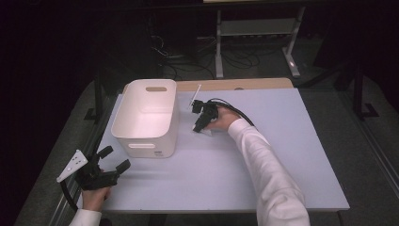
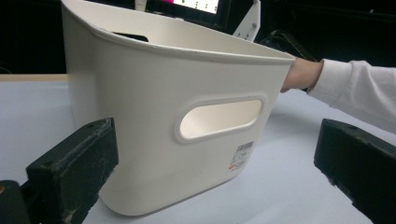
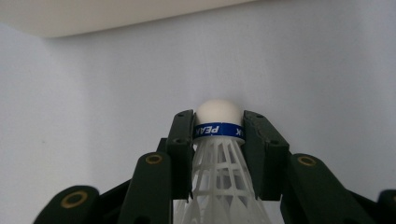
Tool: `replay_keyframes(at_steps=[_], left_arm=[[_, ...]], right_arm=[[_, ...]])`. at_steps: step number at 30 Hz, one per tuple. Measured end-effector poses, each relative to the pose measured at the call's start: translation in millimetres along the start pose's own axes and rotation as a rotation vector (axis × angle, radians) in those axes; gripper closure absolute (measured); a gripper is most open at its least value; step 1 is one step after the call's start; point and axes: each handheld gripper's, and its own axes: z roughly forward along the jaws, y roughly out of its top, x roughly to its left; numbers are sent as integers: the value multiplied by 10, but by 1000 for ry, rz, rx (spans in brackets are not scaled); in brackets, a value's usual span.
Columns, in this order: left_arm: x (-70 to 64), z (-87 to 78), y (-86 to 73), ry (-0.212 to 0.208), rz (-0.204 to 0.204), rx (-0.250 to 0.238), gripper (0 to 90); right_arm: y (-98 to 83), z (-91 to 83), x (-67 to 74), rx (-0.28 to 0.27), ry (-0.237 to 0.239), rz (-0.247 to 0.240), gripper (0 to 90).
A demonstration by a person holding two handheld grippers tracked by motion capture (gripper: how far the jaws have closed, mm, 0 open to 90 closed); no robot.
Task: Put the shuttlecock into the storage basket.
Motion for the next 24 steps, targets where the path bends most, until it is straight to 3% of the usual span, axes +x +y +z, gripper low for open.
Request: replay_keyframes(at_steps=[9, 24], left_arm=[[0, 5, 0, -3, 0, -1, 0], [0, 8, -1, 1, 2, 6, 0]], right_arm=[[7, -96, 15, -18, -8, -3, 639], [2, -471, 31, -109, -22, 22, 639]])
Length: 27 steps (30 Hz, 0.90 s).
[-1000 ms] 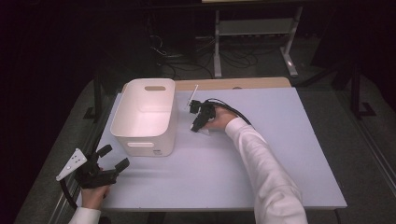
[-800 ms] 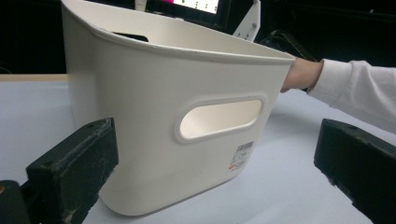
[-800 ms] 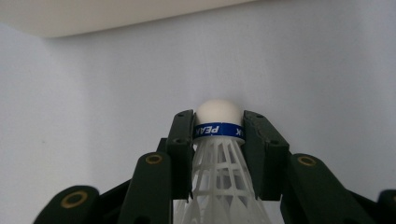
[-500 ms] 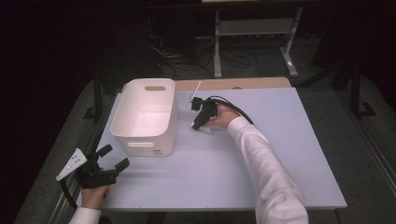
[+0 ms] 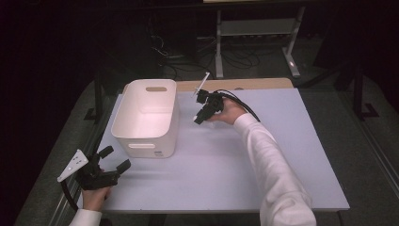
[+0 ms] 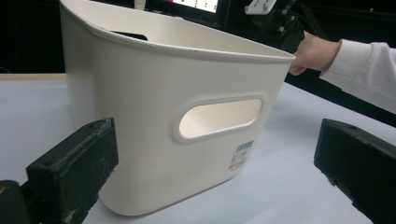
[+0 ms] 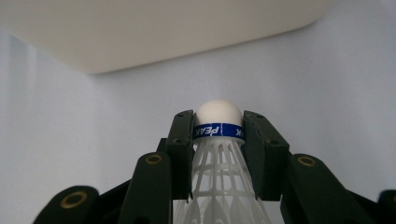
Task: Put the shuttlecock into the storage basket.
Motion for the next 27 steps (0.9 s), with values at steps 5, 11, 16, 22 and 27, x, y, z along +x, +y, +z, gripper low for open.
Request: replay_keyframes(at_steps=[5, 11, 16, 22, 27], left_arm=[[-6, 2, 3, 1, 3, 3, 0], [-9, 2, 0, -1, -12, -6, 0], [-9, 3, 2, 2, -5, 0, 0], [2, 3, 5, 2, 12, 4, 0], [-7, 3, 3, 5, -2, 2, 0]], right_arm=[[19, -76, 13, -35, 8, 8, 639], [57, -106, 31, -66, 26, 11, 639], [84, -161, 53, -80, 18, 17, 640], [107, -240, 74, -97, 12, 15, 639], [120, -296, 84, -108, 14, 21, 639]])
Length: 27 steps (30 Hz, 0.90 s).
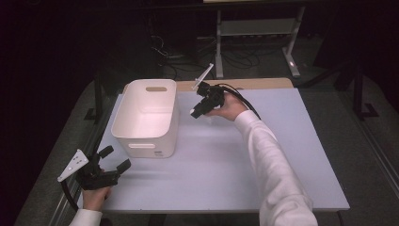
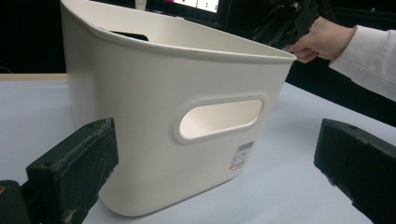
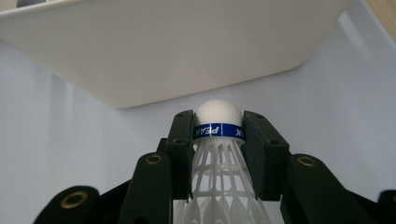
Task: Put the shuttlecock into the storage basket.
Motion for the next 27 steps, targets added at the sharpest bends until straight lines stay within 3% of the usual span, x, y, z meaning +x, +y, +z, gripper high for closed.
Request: replay_keyframes(at_steps=[27], left_arm=[[0, 12, 0, -11, 2, -5, 0]], right_arm=[[213, -449, 141, -87, -43, -16, 640]])
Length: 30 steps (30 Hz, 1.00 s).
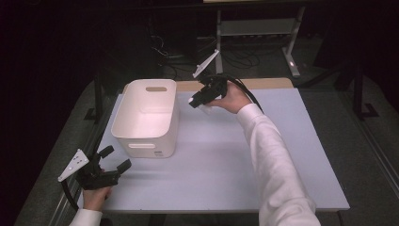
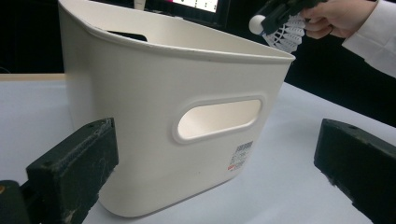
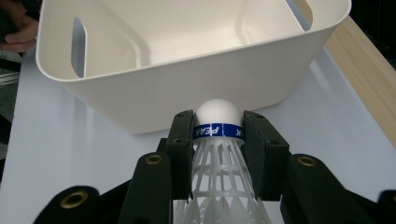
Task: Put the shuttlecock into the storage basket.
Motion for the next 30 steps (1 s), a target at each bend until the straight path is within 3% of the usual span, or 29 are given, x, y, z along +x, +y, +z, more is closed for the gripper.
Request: replay_keyframes(at_steps=[22, 30], left_arm=[[2, -2, 0, 4, -3, 2, 0], [0, -2, 0, 5, -2, 2, 0]], right_arm=[[121, -93, 51, -63, 3, -39, 640], [154, -135, 90, -73, 13, -28, 640]])
